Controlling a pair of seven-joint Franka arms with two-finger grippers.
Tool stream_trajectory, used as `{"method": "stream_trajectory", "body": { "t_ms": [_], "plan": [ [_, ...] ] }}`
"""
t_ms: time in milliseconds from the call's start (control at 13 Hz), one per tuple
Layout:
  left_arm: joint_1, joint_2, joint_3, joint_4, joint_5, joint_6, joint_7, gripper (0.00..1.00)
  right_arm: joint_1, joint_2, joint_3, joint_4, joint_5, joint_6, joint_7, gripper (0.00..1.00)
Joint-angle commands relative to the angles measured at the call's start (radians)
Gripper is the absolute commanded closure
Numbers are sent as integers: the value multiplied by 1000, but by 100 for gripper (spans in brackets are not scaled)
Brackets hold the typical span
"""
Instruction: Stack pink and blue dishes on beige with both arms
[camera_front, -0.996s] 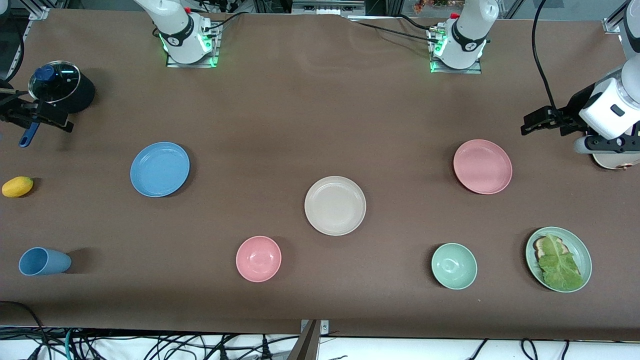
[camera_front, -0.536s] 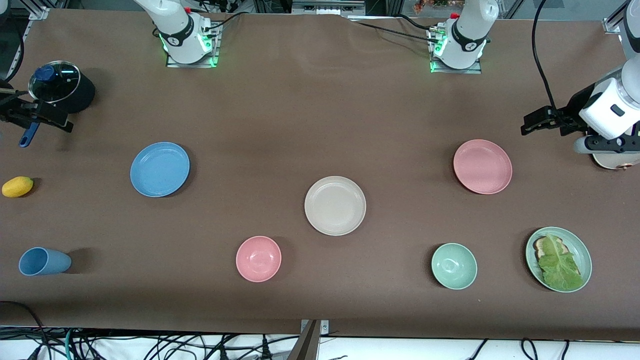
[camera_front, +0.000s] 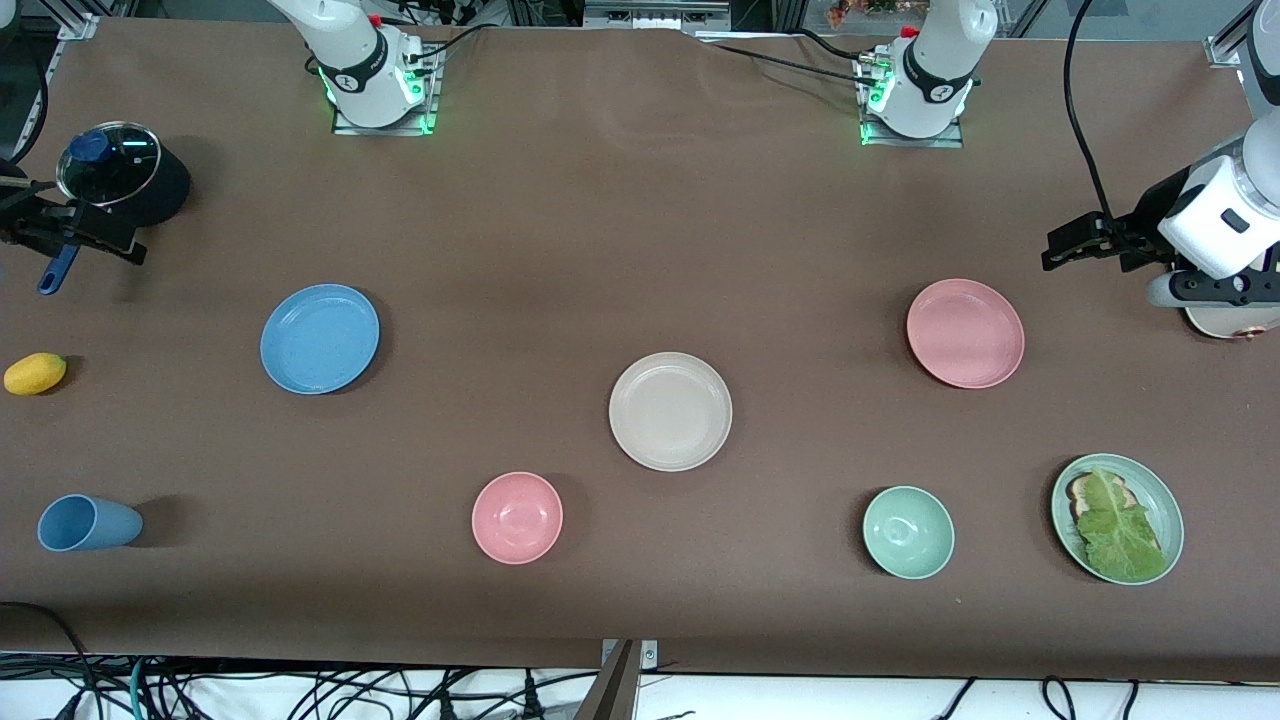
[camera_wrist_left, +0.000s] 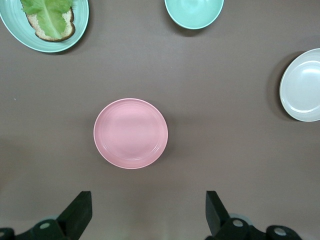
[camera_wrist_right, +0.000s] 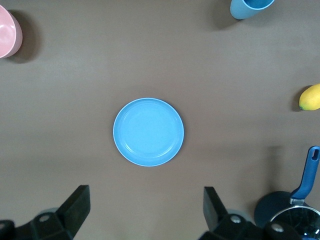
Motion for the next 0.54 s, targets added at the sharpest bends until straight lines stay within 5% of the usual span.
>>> {"method": "stream_trajectory", "body": {
  "t_ms": [0, 460],
  "plan": [
    [3, -6, 3, 4, -3, 2, -1, 0, 2, -21, -3, -15, 7, 0, -7, 0],
    [104, 156, 3, 22, -2, 1, 8, 0, 2, -21, -3, -15, 7, 0, -7, 0]
  ]
}}
